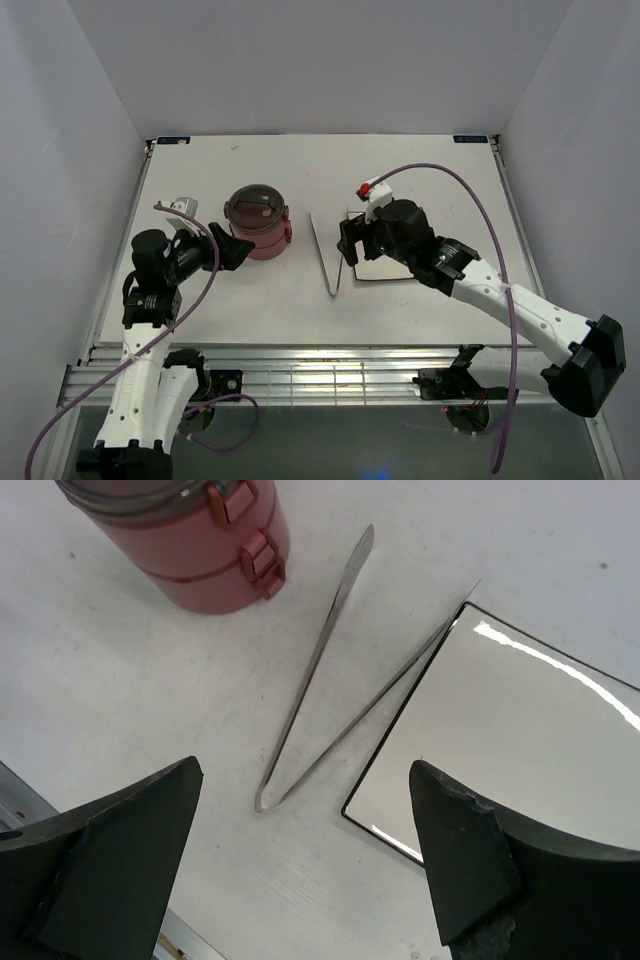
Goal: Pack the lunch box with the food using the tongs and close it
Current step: Reset both arms
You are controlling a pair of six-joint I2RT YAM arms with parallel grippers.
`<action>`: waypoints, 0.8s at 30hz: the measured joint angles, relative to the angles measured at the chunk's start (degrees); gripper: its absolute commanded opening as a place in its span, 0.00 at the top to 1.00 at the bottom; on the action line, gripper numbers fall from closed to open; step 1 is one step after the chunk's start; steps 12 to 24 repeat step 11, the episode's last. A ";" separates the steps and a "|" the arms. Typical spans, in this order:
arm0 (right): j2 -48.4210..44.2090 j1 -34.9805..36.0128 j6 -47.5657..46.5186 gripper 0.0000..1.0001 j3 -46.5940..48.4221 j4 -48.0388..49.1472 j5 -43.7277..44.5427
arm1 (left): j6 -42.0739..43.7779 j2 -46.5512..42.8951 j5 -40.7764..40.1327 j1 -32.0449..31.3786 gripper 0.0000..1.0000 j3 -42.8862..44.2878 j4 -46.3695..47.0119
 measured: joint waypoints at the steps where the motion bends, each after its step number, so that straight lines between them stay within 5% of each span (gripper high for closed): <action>1: -1.64 0.00 0.17 0.10 -0.44 0.44 0.39 | -0.15 0.00 0.79 0.00 0.02 -0.46 0.15; 24: -4.37 0.00 -1.97 0.10 -3.43 3.34 4.09 | -1.07 -4.61 4.00 0.00 0.02 -3.32 1.40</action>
